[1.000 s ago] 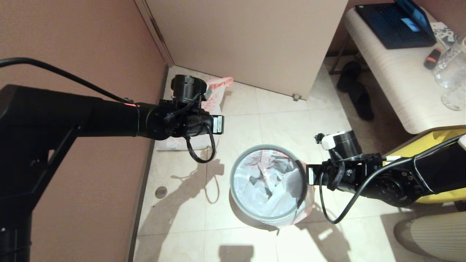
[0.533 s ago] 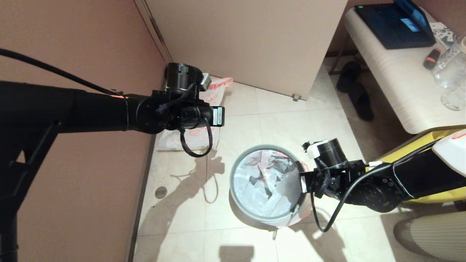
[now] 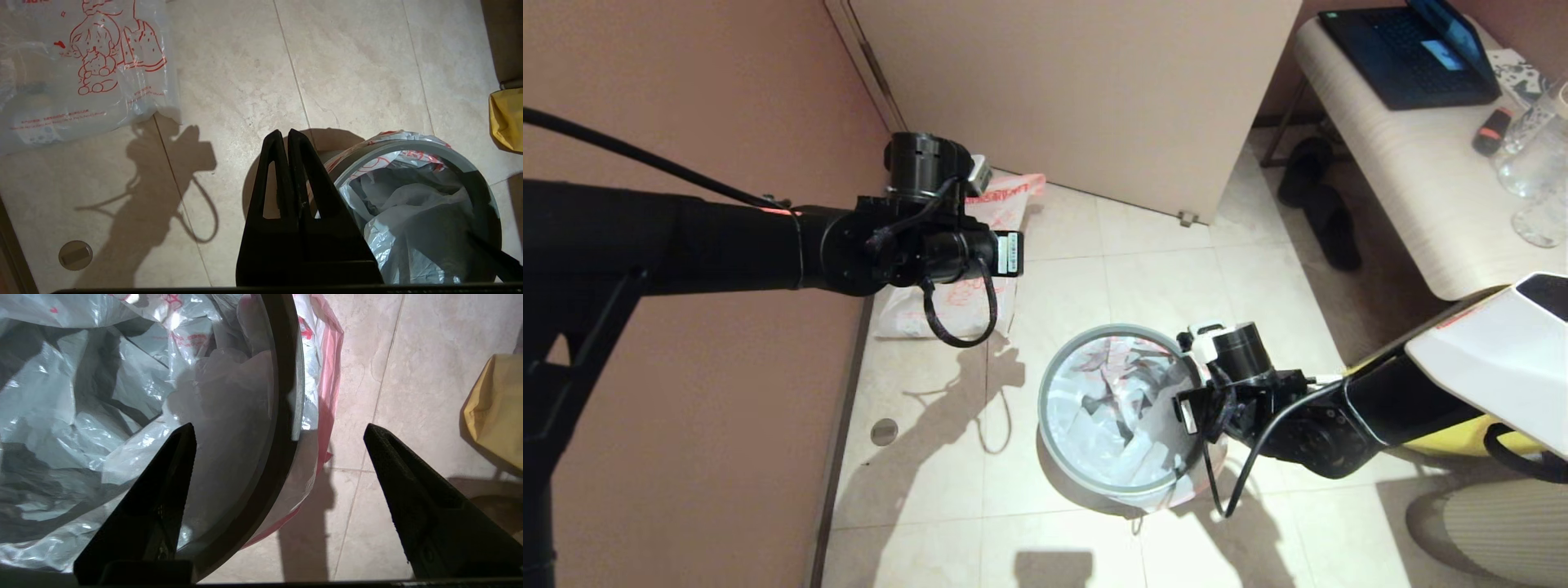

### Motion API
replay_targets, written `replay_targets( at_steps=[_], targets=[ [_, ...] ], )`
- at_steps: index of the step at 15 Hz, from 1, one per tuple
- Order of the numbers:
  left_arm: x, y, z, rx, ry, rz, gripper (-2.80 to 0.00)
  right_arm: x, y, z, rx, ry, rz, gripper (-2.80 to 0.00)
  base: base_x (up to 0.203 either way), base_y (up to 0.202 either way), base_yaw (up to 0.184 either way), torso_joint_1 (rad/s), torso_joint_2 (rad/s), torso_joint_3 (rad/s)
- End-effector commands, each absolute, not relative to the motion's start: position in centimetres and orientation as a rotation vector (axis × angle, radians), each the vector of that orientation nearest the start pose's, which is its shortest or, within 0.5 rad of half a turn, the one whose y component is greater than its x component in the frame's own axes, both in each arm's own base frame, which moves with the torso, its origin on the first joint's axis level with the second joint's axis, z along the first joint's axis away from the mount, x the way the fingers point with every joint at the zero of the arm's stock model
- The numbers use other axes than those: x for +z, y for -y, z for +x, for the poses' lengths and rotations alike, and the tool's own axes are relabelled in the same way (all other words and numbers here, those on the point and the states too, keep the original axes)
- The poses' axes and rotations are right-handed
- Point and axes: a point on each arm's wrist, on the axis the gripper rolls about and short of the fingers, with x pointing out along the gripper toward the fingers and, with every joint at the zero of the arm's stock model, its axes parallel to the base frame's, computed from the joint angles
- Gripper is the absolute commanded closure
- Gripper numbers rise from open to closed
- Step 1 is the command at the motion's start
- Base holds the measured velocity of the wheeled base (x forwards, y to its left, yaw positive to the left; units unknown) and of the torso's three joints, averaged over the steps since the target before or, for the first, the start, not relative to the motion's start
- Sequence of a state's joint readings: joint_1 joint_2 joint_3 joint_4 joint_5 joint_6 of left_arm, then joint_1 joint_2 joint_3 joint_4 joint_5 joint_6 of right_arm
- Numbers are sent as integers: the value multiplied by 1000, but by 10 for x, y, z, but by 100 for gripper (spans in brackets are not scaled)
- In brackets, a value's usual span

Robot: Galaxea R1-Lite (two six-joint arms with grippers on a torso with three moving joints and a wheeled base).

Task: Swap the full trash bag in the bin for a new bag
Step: Place the trash can ring on the trash can

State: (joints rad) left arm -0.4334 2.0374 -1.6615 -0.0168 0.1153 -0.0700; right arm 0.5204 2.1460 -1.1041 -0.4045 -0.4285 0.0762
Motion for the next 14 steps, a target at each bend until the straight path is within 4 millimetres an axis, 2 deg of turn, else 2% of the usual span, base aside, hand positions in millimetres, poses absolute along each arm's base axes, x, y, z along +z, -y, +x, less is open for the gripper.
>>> replay_targets(
  at_steps=[1,2,3,10,13,14],
  targets=[
    [237,173,385,-296,-360,30,0,74,-190,358,62,-566,-237,-280,0,0,0,0,0,0],
    [236,173,385,-296,-360,30,0,75,-189,360,64,-561,-253,-280,0,0,0,0,0,0],
    [237,173,385,-296,-359,30,0,75,-188,361,63,-561,-267,0,0,0,0,0,0,0],
    [238,172,386,-293,-355,26,0,64,-181,373,35,-576,-312,0,0,0,0,0,0,0],
    [237,172,386,-293,-356,27,0,67,-182,372,26,-568,-316,0,0,0,0,0,0,0],
    [238,172,386,-292,-355,26,0,73,-182,371,23,-553,-312,0,0,0,0,0,0,0]
  ],
)
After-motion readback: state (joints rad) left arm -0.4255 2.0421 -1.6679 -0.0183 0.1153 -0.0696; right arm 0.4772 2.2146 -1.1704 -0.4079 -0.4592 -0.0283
